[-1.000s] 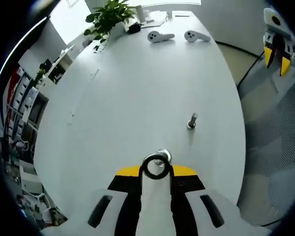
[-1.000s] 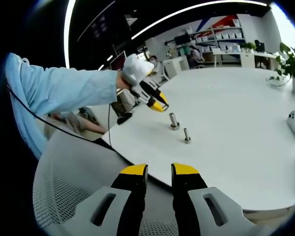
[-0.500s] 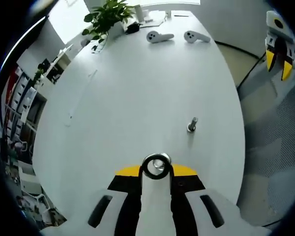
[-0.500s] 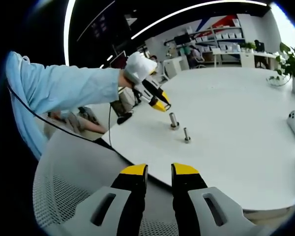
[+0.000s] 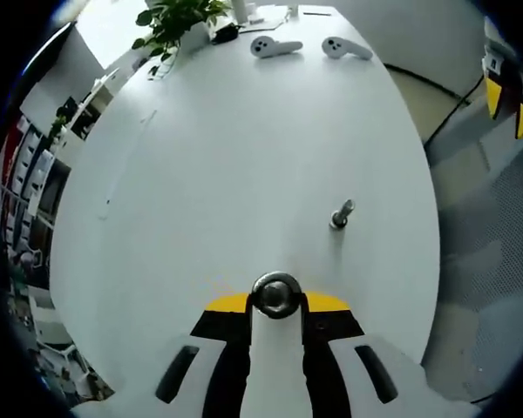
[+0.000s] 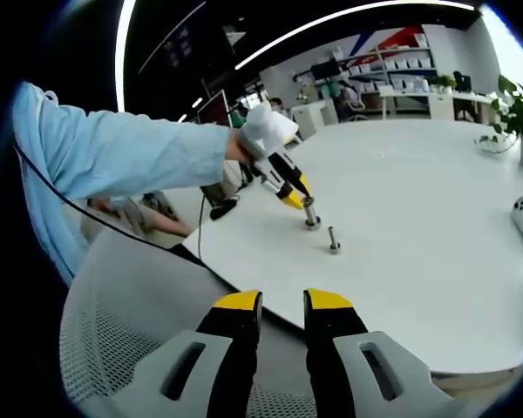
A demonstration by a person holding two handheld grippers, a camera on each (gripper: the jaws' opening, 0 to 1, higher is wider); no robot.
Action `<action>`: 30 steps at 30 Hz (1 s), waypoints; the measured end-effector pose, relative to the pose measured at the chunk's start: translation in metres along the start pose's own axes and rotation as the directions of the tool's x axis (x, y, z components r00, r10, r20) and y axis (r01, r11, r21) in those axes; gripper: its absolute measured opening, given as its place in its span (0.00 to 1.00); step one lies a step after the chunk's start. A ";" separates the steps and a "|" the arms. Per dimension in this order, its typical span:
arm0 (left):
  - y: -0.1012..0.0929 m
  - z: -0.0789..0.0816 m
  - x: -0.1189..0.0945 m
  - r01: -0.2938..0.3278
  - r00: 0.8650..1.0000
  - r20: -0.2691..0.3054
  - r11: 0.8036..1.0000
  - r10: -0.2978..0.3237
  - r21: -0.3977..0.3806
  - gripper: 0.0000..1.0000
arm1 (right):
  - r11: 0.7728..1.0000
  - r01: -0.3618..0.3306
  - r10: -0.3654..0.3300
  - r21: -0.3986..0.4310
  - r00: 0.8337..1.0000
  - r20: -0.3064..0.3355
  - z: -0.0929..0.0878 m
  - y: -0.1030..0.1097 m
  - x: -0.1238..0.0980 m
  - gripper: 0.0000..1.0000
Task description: Place the washer onto the threaded stud by aligning its center hole with the stud, sliding it down to the base, and recovering from edge contact or off-axis alignment until the washer reaches the visible bottom stop.
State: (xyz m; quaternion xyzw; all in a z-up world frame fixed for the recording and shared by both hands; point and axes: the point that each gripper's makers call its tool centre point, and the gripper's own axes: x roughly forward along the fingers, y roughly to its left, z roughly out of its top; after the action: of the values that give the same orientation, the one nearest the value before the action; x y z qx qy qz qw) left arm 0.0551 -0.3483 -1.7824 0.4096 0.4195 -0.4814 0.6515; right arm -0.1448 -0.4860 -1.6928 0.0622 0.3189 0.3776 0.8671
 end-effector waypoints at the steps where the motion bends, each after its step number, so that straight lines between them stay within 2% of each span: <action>1: 0.000 0.000 0.000 0.003 1.000 -0.006 1.000 -0.003 -0.005 0.19 | 1.000 -0.001 0.001 -0.001 1.000 0.000 0.000 0.000 0.000 0.22; 8: -0.004 -0.005 0.007 0.015 0.999 -0.044 1.000 -0.015 0.009 0.19 | 1.000 -0.004 0.004 -0.001 1.000 0.002 0.000 0.001 0.000 0.22; 16: -0.005 -0.016 0.037 0.021 0.997 -0.069 1.000 -0.021 -0.002 0.19 | 1.000 -0.011 0.011 -0.004 1.000 -0.002 -0.001 0.002 0.000 0.22; 22: -0.007 -0.025 0.050 0.035 0.996 -0.088 0.999 -0.036 -0.012 0.19 | 1.000 -0.009 0.008 -0.007 1.000 -0.007 -0.001 0.002 0.000 0.21; 30: -0.007 -0.025 0.051 0.035 0.996 -0.080 0.999 -0.037 -0.029 0.20 | 1.000 -0.010 0.010 -0.010 1.000 -0.019 -0.003 0.002 0.001 0.21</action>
State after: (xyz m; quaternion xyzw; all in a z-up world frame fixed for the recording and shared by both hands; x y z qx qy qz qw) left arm 0.0539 -0.3402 -1.8390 0.4118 0.4592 -0.4704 0.6311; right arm -0.1471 -0.4845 -1.6947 0.0561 0.3250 0.3841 0.8624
